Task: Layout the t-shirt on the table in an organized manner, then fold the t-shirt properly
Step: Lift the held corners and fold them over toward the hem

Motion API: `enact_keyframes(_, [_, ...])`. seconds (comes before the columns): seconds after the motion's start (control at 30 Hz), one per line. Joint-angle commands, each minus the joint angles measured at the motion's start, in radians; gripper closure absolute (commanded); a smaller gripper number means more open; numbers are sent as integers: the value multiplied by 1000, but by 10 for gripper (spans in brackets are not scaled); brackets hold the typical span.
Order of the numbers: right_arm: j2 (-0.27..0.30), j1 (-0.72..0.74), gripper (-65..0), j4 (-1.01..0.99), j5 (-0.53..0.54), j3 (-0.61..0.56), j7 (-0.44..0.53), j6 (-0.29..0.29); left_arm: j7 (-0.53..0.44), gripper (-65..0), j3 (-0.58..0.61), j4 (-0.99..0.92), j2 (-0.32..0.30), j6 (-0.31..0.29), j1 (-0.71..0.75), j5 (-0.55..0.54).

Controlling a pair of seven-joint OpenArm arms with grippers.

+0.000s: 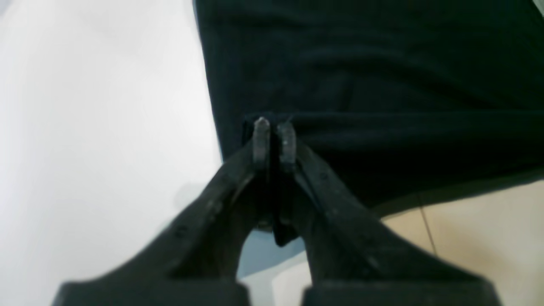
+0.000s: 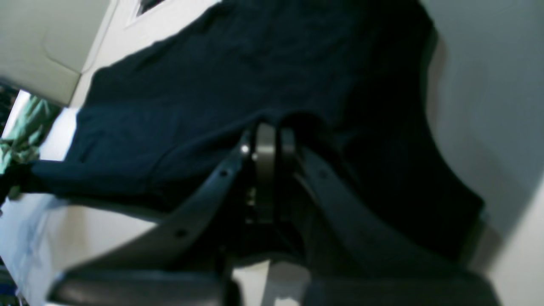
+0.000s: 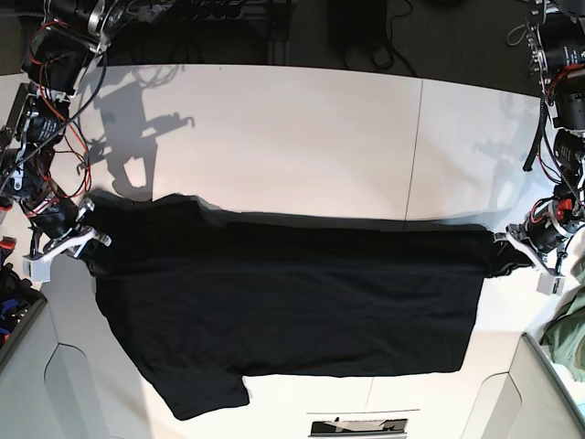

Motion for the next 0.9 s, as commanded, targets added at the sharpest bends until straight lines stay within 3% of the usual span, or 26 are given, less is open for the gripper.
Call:
enact_keyframes(0.0, [16, 33, 0, 0, 5, 1, 34, 7, -27, 0, -6, 10, -20, -5, -26, -16])
enact_keyframes(0.4, [15, 98, 0, -121, -117, -120, 145, -2, -148, 0, 15, -50, 15, -5, -27, 79])
enact_keyframes(0.47, [15, 98, 0, -121, -124, -128, 145, -25, -152, -61, 15, -50, 23, -5, -27, 81])
enact_keyframes(0.6, [16, 98, -247, -121, -156, -128, 157, -43, -159, -147, 14, -50, 21, -5, -29, 84])
enact_keyframes(0.67, [16, 98, -328, -120, -156, -128, 160, -42, -151, -191, 14, -50, 20, -5, -39, 83])
enact_keyframes(0.73, [16, 98, -347, -115, -156, -128, 160, -42, -113, -248, 14, -50, 20, -5, -55, 48])
enact_keyframes(0.87, [16, 97, -347, -89, -156, -110, 159, -42, -16, -255, -3, -33, 20, -5, -95, -67])
